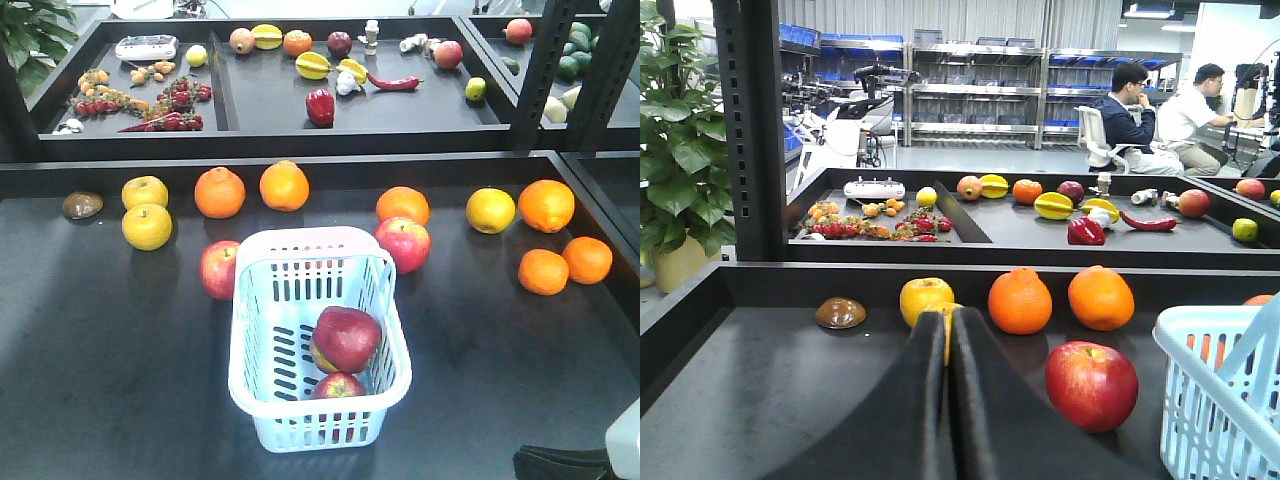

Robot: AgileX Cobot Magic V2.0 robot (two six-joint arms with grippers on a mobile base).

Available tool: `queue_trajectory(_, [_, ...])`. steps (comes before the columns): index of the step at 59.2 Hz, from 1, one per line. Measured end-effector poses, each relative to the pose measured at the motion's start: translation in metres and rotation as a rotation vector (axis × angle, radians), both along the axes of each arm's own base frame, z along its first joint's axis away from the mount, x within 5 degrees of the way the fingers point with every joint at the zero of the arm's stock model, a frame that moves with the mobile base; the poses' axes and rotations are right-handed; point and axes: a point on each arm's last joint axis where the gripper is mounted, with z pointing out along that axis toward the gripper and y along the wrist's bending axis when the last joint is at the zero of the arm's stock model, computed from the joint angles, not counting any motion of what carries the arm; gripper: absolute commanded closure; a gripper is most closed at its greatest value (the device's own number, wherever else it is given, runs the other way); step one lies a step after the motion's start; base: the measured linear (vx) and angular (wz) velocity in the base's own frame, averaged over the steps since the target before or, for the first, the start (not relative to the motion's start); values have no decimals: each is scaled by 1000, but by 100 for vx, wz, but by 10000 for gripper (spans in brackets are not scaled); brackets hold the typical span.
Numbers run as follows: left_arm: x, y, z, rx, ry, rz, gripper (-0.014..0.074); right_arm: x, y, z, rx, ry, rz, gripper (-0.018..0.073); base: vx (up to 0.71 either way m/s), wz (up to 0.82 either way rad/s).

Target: Pick three apples into basket with both arms

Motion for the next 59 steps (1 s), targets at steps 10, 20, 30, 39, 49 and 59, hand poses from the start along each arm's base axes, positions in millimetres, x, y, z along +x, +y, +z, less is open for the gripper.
queue_trajectory(10, [0,0,0,0,0,0,602,0,0,0,0,0,0,564,0,0])
queue_trajectory(20, [0,0,0,1,0,0,602,0,0,0,0,0,0,564,0,0])
queue_trajectory(30, [0,0,0,3,2,0,602,0,0,0,0,0,0,564,0,0])
queue_trajectory(39, [0,0,0,3,2,0,602,0,0,0,0,0,0,564,0,0])
queue_trajectory(49, [0,0,0,3,2,0,602,0,0,0,0,0,0,564,0,0])
queue_trajectory(59, [0,0,0,3,2,0,602,0,0,0,0,0,0,564,0,0])
